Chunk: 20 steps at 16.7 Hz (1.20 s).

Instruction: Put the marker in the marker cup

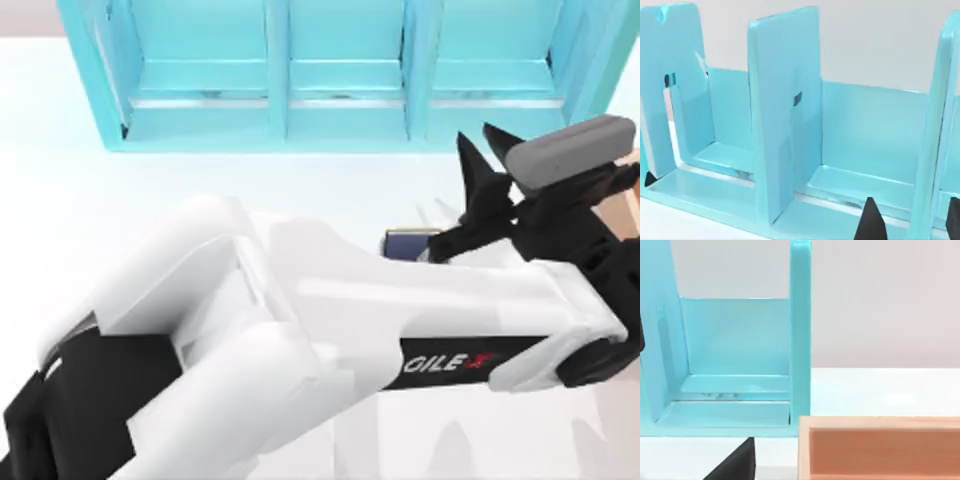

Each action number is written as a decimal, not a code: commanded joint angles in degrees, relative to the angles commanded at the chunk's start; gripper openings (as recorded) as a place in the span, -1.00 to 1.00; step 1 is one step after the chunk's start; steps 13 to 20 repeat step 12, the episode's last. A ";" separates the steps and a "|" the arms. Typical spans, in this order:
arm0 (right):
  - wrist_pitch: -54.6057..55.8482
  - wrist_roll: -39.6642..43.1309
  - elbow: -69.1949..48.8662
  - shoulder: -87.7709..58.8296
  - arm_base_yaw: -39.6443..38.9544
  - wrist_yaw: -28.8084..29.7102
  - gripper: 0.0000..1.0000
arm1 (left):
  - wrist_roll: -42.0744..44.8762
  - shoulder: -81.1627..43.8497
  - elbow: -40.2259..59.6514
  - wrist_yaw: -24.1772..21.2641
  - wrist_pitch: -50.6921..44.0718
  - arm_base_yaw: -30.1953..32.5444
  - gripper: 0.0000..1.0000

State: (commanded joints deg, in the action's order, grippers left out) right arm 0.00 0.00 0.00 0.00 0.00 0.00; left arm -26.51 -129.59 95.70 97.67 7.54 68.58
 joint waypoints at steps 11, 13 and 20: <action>0.00 0.00 0.00 0.00 0.00 0.00 1.00 | 0.00 0.00 0.00 0.00 0.00 0.00 1.00; 0.00 0.00 0.00 0.00 0.00 0.00 1.00 | 0.00 0.00 0.00 0.00 0.00 0.00 1.00; 0.00 0.00 0.00 0.00 0.00 0.00 1.00 | 0.00 0.00 0.00 0.00 0.00 0.00 1.00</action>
